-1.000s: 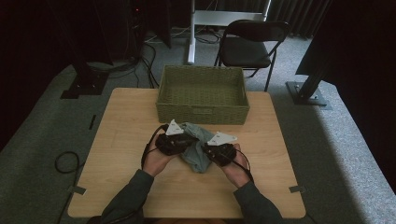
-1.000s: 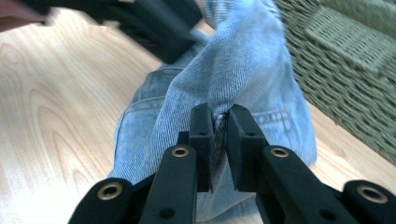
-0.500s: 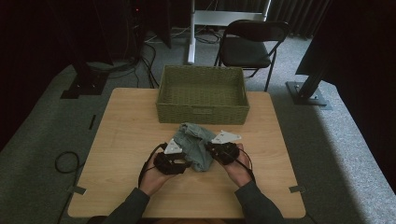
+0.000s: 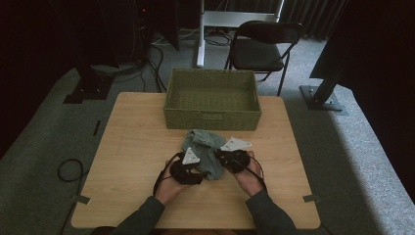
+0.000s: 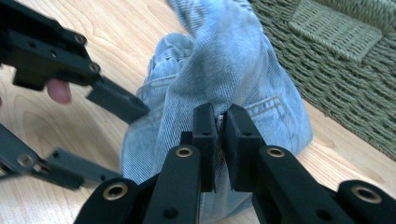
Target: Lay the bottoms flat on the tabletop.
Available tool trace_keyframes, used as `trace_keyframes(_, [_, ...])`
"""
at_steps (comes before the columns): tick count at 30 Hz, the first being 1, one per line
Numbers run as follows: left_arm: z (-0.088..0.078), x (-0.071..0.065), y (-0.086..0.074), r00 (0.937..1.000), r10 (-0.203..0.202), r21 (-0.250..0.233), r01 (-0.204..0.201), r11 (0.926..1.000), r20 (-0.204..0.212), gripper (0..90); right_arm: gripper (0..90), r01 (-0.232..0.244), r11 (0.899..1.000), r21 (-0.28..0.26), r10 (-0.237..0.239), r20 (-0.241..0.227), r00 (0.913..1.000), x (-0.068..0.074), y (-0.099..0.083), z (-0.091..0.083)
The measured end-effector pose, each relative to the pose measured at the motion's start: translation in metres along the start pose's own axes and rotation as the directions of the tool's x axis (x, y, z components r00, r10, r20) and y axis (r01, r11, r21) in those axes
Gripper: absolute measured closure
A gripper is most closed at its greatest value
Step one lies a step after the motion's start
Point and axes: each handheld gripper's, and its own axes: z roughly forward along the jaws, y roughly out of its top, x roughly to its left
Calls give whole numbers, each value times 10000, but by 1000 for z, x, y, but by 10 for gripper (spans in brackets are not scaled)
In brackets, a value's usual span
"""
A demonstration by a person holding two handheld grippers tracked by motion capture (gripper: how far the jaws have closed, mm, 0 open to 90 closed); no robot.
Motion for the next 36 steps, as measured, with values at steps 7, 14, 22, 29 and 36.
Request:
trace_keyframes(7, [7,1,4,9997,-29,176,33,9998,-249,900,865,-347,9994,-84,350,373,9987,-9,-2,-5])
trace_keyframes(14, [-3,3,4,9979,286,102,-280,9996,-573,900,865,-737,9970,-229,743,288,9968,-16,-3,-8])
trace_keyframes(22, [6,-5,1,9964,683,184,-674,9976,-501,511,865,-802,9964,-262,806,142,9966,-16,-4,-6])
trace_keyframes(29, [22,-3,2,9934,667,341,-638,9974,-928,426,865,-949,9950,-314,951,46,9955,-17,-4,-6])
trace_keyframes(36, [29,-2,6,9920,725,533,-673,9963,-1035,774,866,-1066,9937,-355,1071,145,9941,-20,-4,-7])
